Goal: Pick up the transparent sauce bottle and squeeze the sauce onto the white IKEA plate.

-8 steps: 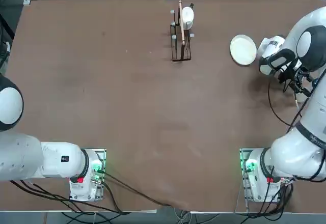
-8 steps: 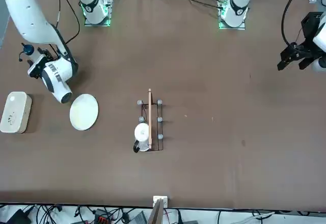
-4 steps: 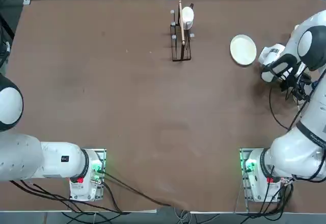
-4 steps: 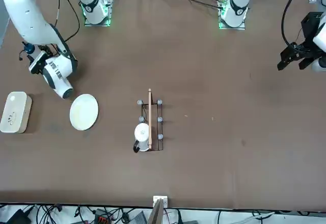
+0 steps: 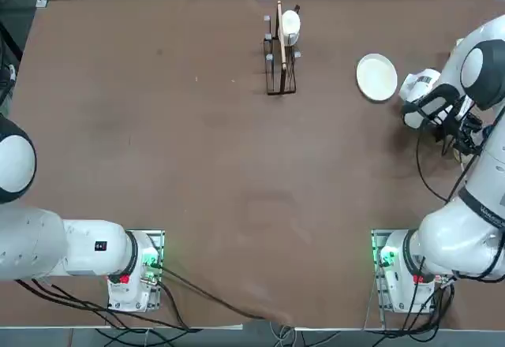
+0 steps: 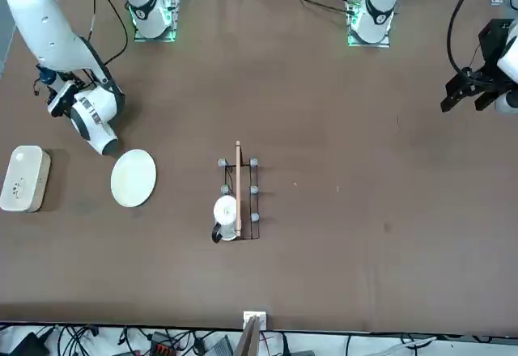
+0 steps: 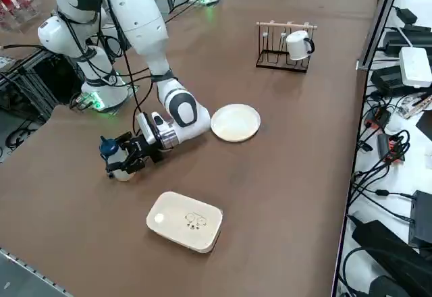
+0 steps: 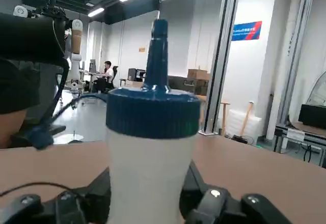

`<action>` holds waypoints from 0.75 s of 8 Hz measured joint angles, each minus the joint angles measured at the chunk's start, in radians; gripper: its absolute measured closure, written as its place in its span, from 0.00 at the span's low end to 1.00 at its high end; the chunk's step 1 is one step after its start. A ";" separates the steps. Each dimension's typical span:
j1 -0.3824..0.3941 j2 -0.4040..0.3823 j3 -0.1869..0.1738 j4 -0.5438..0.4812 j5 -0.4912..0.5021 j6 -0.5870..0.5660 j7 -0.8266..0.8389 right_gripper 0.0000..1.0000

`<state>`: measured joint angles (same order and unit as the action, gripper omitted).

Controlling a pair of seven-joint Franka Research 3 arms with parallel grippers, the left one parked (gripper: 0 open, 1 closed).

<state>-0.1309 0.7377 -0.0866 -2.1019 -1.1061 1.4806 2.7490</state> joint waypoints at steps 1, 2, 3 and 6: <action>0.004 0.000 0.002 0.003 -0.005 0.000 0.000 0.45; 0.012 -0.002 0.006 0.013 -0.011 -0.008 -0.012 0.53; 0.029 -0.005 0.009 0.032 -0.016 -0.036 -0.038 0.60; 0.113 -0.042 0.014 0.191 -0.021 -0.099 -0.192 0.60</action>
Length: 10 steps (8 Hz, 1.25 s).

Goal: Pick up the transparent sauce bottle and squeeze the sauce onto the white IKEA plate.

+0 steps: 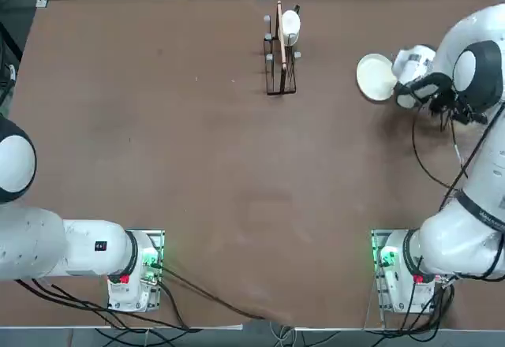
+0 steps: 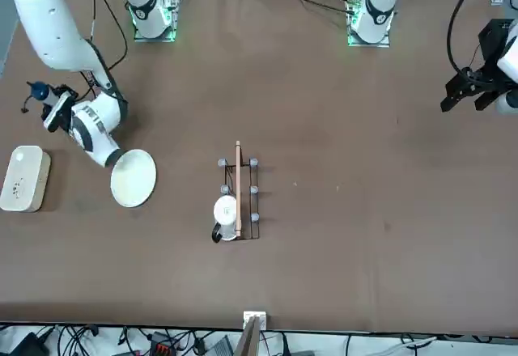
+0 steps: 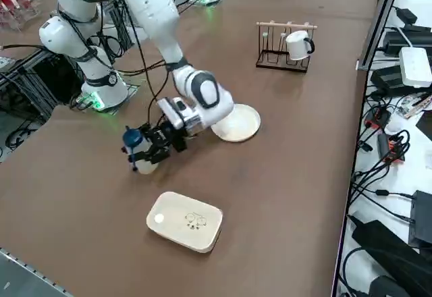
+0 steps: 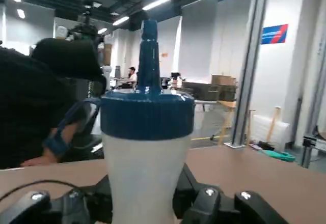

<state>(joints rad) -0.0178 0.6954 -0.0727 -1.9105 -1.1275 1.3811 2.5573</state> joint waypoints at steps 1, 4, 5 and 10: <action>0.018 -0.016 0.001 0.081 -0.001 -0.005 -0.100 0.60; 0.086 -0.040 0.006 0.314 0.021 -0.058 -0.509 0.60; 0.120 -0.040 0.008 0.366 0.054 -0.066 -0.599 0.60; 0.246 -0.033 0.012 0.474 0.399 -0.040 -0.832 0.60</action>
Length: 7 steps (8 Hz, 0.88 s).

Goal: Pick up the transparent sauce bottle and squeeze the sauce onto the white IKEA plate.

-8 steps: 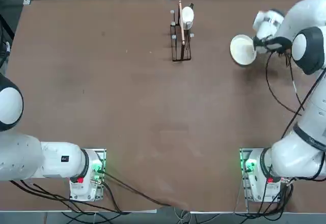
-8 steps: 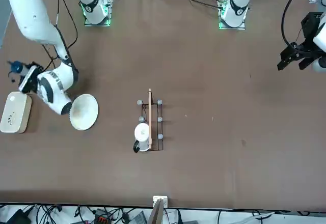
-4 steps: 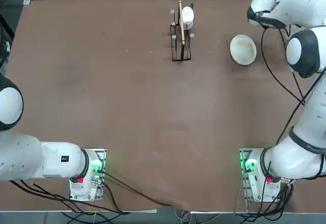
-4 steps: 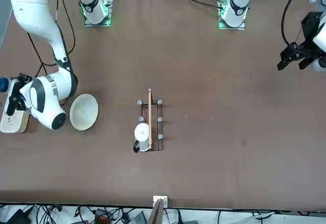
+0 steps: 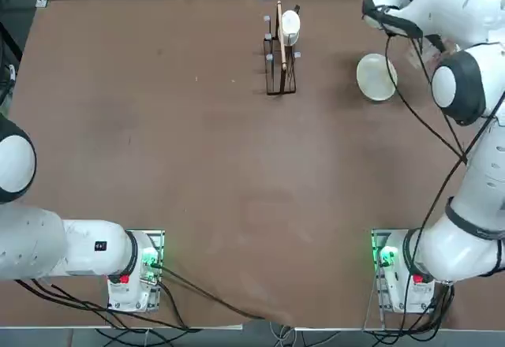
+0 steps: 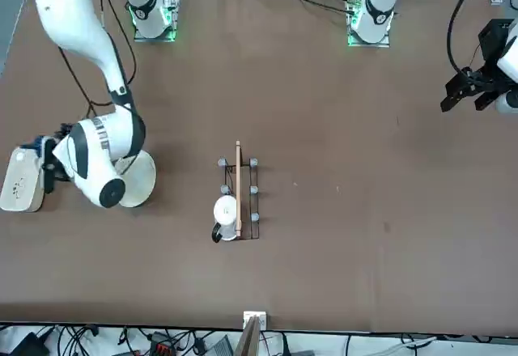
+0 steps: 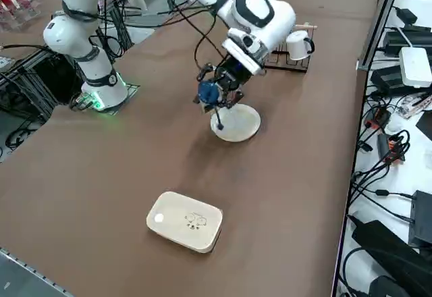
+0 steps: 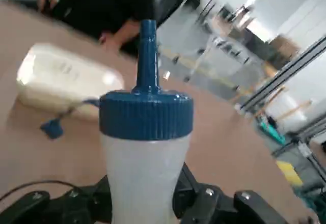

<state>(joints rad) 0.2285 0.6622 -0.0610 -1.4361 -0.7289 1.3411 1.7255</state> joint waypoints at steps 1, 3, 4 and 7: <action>0.023 0.000 0.001 0.022 0.074 0.026 -0.046 0.60; 0.058 0.003 0.010 0.028 0.225 0.089 -0.098 0.63; 0.067 0.005 0.022 0.029 0.284 0.119 -0.133 0.64; 0.067 0.009 0.032 0.031 0.461 0.212 -0.296 0.64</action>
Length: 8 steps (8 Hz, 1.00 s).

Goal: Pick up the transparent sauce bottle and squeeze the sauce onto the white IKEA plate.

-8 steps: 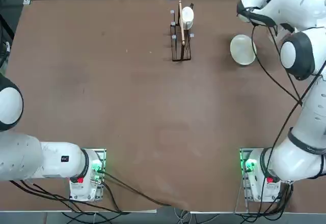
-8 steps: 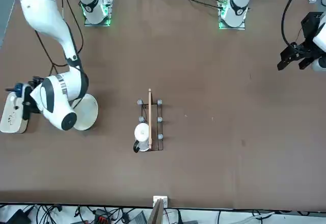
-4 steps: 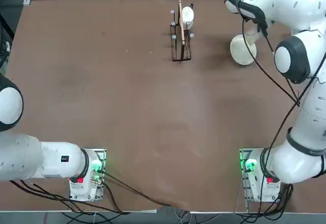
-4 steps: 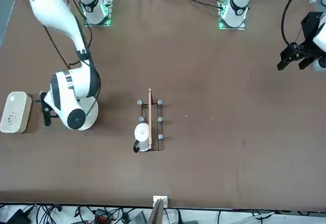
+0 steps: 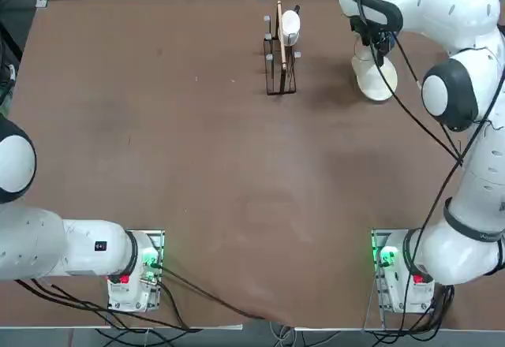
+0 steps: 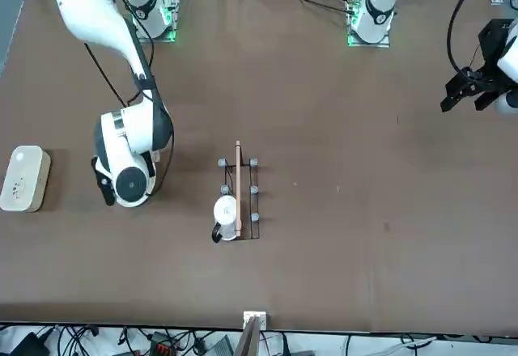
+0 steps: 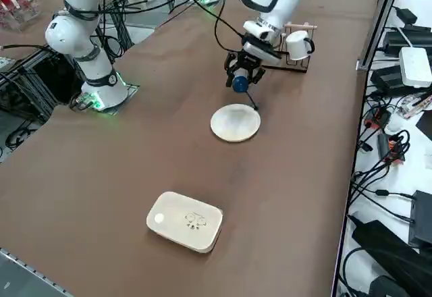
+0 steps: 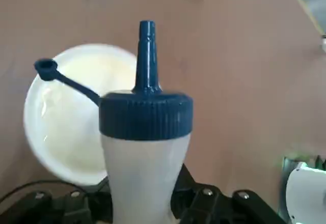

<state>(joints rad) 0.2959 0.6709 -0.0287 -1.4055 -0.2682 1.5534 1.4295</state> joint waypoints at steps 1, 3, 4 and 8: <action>-0.002 0.000 0.000 0.002 0.063 0.035 -0.050 0.64; -0.014 0.000 -0.001 0.006 0.201 0.080 -0.140 0.64; -0.023 0.000 -0.002 0.009 0.250 0.089 -0.172 0.64; -0.058 0.003 -0.003 -0.017 0.444 0.122 -0.196 0.64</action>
<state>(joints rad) 0.2383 0.6744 -0.0313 -1.4223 0.1762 1.6756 1.2335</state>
